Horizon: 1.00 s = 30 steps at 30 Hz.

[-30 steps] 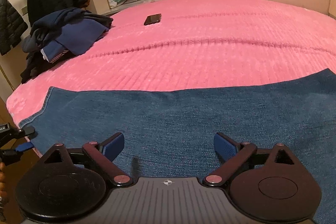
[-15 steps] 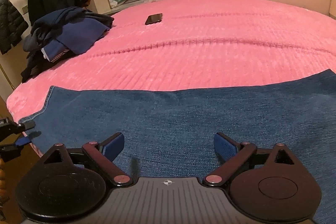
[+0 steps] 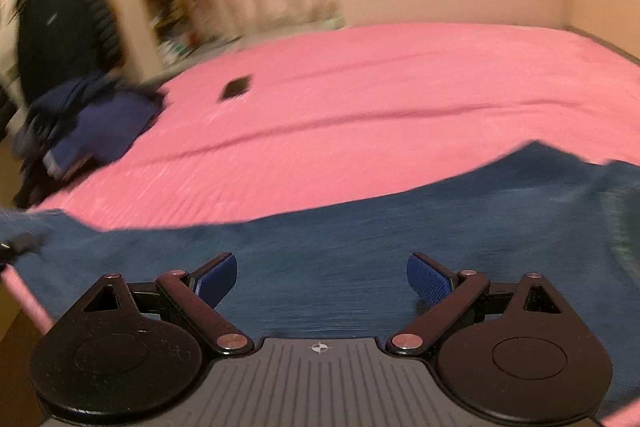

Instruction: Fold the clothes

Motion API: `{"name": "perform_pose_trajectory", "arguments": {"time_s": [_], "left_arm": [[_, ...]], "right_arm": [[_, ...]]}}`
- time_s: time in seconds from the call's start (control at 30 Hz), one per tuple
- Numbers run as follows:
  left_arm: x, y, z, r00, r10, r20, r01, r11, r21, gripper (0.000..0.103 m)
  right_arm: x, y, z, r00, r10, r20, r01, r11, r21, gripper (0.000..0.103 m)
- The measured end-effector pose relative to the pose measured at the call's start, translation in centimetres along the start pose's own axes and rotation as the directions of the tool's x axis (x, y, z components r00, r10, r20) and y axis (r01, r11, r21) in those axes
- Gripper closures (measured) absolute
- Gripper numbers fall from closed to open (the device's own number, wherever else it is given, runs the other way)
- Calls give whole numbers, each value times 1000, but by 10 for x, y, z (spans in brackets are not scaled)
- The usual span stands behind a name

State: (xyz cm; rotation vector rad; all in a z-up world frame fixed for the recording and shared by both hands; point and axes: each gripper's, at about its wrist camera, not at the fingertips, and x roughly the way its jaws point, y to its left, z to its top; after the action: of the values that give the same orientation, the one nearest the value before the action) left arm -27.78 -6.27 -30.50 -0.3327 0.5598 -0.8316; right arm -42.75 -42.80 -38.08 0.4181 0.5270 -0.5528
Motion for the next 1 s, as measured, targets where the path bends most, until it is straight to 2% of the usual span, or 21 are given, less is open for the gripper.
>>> {"name": "perform_pose_trajectory", "arguments": {"time_s": [0.07,0.1,0.17,0.27,0.33,0.37,0.4,0.43,0.47,0.5,0.53,0.6,0.7,0.73,0.8,0.83,0.9,0.93,1.0], "left_arm": [[10,-49,11,996,-84,-5,84,984,155,97],[18,-77,11,990,-136,-27,139,963,230,97],[34,-132,3,967,-233,-103,255,898,359,97],[65,-205,-38,915,-315,-253,401,785,473,97],[98,-242,-80,868,-300,-395,479,714,510,97],[119,-254,-101,843,-267,-468,504,698,509,97],[139,-263,-125,805,-215,-553,528,684,503,96],[151,-271,-146,775,-160,-612,542,666,512,95],[154,-274,-160,769,-122,-628,542,644,539,94],[156,-275,-166,776,-109,-622,542,620,567,93],[157,-273,-164,776,-120,-619,549,609,572,91],[153,-264,-152,750,-173,-638,581,634,511,83],[130,-252,-133,733,-244,-635,610,648,456,77],[121,-246,-126,738,-259,-622,608,655,449,77],[101,-233,-108,760,-280,-586,590,674,444,76],[95,-225,-99,779,-282,-560,571,690,446,72],[83,-207,-79,837,-249,-487,490,736,466,65],[78,-196,-72,861,-227,-455,450,758,472,65],[78,-176,-61,890,-172,-423,377,799,469,65]], "right_arm": [[-18,-23,0,998,-53,39,51,997,57,8],[-27,-35,0,995,-82,57,77,993,87,8],[-48,-58,-3,986,-141,89,127,981,144,8],[-79,-91,-11,965,-230,122,200,955,218,8],[-98,-114,-21,953,-281,118,242,933,265,8],[-106,-124,-26,949,-298,107,257,922,289,8],[-113,-135,-32,944,-315,97,271,910,314,8],[-121,-145,-37,940,-331,85,285,897,338,8],[-128,-153,-41,936,-343,75,296,886,355,8],[-134,-158,-45,937,-343,71,295,883,365,8],[-138,-161,-48,940,-334,73,285,884,371,8],[-146,-165,-53,950,-304,78,253,889,383,8],[-137,-156,-51,982,-164,92,116,915,386,8],[-132,-151,-48,989,-113,96,69,922,380,8],[-122,-137,-45,995,-16,101,-23,925,378,9],[-118,-130,-43,994,32,102,-69,923,379,9],[-105,-118,-43,991,111,79,-133,906,401,9],[-99,-112,-44,989,136,61,-149,897,416,9],[-90,-101,-50,986,164,24,-157,880,449,9]]}}
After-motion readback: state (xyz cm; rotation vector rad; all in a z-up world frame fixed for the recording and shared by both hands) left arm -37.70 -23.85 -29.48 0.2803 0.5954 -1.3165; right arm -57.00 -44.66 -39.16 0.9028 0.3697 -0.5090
